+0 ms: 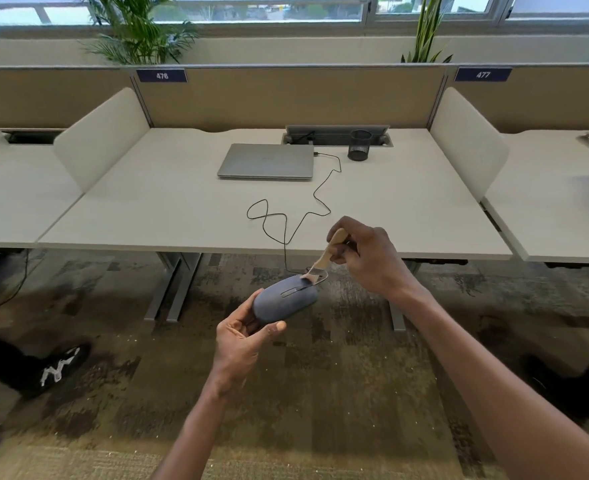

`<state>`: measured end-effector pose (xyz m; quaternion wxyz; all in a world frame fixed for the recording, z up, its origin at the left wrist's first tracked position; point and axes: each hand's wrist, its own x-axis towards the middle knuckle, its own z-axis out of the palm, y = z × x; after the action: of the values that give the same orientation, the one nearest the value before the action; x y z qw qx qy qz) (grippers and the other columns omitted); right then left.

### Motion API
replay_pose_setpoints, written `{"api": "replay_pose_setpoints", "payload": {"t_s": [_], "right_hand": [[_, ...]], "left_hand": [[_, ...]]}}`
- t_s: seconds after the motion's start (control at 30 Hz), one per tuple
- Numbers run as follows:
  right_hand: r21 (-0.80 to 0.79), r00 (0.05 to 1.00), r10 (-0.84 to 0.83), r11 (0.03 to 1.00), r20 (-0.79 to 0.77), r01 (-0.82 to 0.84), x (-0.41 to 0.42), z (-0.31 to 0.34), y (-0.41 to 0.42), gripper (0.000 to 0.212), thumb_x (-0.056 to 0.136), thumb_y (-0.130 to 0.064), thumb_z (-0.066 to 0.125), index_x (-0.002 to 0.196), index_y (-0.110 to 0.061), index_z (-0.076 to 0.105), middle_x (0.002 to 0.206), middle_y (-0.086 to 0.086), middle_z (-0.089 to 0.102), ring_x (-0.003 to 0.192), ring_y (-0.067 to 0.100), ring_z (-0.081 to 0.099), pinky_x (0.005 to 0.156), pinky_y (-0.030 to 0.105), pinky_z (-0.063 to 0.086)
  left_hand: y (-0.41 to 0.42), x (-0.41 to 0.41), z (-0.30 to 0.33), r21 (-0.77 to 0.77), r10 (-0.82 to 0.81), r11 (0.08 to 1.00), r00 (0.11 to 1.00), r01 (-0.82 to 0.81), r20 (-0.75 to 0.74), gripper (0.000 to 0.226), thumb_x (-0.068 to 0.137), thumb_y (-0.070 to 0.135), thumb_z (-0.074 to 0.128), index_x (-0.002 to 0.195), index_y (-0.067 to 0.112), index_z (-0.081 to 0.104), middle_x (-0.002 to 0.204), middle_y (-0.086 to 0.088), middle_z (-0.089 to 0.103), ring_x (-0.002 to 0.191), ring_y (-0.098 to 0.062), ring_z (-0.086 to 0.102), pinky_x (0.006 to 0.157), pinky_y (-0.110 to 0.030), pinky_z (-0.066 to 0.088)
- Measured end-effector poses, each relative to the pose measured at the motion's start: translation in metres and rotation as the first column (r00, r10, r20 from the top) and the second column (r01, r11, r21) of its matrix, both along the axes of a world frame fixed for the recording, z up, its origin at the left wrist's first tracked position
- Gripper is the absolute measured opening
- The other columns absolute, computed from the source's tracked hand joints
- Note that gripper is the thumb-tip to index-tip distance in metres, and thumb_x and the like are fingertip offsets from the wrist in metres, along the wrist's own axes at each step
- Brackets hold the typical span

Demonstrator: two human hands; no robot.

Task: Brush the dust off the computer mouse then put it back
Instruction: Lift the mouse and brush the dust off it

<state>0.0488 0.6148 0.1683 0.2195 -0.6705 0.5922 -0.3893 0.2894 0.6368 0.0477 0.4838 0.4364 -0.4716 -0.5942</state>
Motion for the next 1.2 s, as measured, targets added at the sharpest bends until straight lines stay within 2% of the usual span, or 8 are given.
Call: {"api": "replay_pose_setpoints", "payload": {"t_s": [0.3,0.43,0.57,0.67,0.8,0.93,1.07,1.2], "right_hand": [[-0.029,0.989,-0.144,0.989,0.042,0.145,-0.012,-0.002,0.001,0.008,0.092,-0.004,0.065,0.094,-0.011,0.063,0.083,0.006,0.073,0.073,0.02,0.074,0.071,0.044,0.063],[0.002,0.98,-0.187,0.982,0.069,0.188,-0.009,-0.005,-0.003,0.002,0.093,-0.007,0.067,0.095,-0.008,0.065,0.083,0.007,0.073,0.071,0.017,0.075,0.068,0.038,0.064],[0.068,0.976,-0.212,0.976,0.055,0.208,-0.018,-0.011,-0.011,0.003,0.094,-0.008,0.067,0.095,-0.005,0.065,0.086,0.012,0.072,0.071,0.018,0.075,0.065,0.03,0.064],[0.041,0.966,-0.254,0.966,-0.054,0.256,-0.024,-0.019,-0.017,0.001,0.095,-0.009,0.064,0.094,-0.009,0.064,0.081,0.006,0.07,0.071,0.02,0.072,0.061,0.032,0.062],[-0.061,0.932,-0.333,0.943,-0.143,0.328,-0.028,-0.02,-0.018,0.004,0.096,-0.009,0.061,0.098,-0.006,0.063,0.08,0.003,0.067,0.065,0.012,0.063,0.05,0.01,0.041],[-0.087,0.951,-0.306,0.95,-0.053,0.301,-0.022,-0.014,-0.02,0.005,0.094,-0.013,0.065,0.097,-0.009,0.064,0.081,0.004,0.07,0.07,0.018,0.071,0.059,0.028,0.059],[-0.046,0.96,-0.267,0.963,-0.081,0.264,-0.02,-0.015,-0.024,0.003,0.093,-0.013,0.064,0.094,-0.01,0.064,0.08,0.004,0.069,0.071,0.021,0.069,0.062,0.035,0.06],[-0.005,0.952,-0.261,0.965,-0.16,0.264,-0.026,-0.028,-0.029,0.003,0.096,-0.01,0.059,0.096,-0.01,0.062,0.074,-0.001,0.063,0.06,0.015,0.059,0.048,0.014,0.041]], "left_hand": [[-0.006,0.001,0.003,0.008,0.006,1.0,1.0,-0.005,-0.03,0.073,0.065,-0.004,0.078,0.132,0.014,0.056,0.118,-0.001,0.073,0.114,-0.02,0.067,0.093,-0.028,0.056],[-0.007,0.0,0.003,0.015,-0.017,1.0,0.999,0.018,-0.04,0.074,0.064,0.002,0.083,0.132,0.014,0.057,0.121,-0.003,0.072,0.117,-0.022,0.066,0.094,-0.031,0.055],[-0.006,0.003,0.007,0.049,-0.047,0.998,0.998,0.049,-0.051,0.092,0.049,0.027,0.098,0.131,0.015,0.059,0.124,-0.007,0.07,0.115,-0.02,0.067,0.09,-0.026,0.056],[-0.007,0.004,0.006,0.025,-0.041,0.999,0.997,0.043,-0.057,0.076,0.06,0.01,0.09,0.129,0.016,0.059,0.122,-0.005,0.071,0.115,-0.02,0.067,0.089,-0.025,0.057],[-0.009,0.003,0.006,0.007,-0.043,0.999,0.998,0.043,-0.055,0.069,0.067,-0.006,0.076,0.13,0.016,0.058,0.121,-0.003,0.072,0.115,-0.018,0.067,0.091,-0.026,0.056],[-0.012,0.005,0.005,0.011,-0.037,0.999,0.998,0.038,-0.056,0.071,0.067,-0.006,0.076,0.132,0.014,0.057,0.122,-0.005,0.071,0.115,-0.019,0.067,0.091,-0.027,0.056],[-0.013,0.006,0.005,0.023,-0.044,0.999,0.998,0.045,-0.047,0.072,0.065,-0.003,0.079,0.132,0.014,0.057,0.122,-0.005,0.071,0.116,-0.021,0.066,0.09,-0.028,0.057],[-0.012,0.009,0.01,0.047,-0.048,0.998,0.998,0.05,-0.043,0.086,0.056,0.02,0.095,0.133,0.014,0.058,0.124,-0.008,0.07,0.115,-0.021,0.067,0.091,-0.03,0.057]]}}
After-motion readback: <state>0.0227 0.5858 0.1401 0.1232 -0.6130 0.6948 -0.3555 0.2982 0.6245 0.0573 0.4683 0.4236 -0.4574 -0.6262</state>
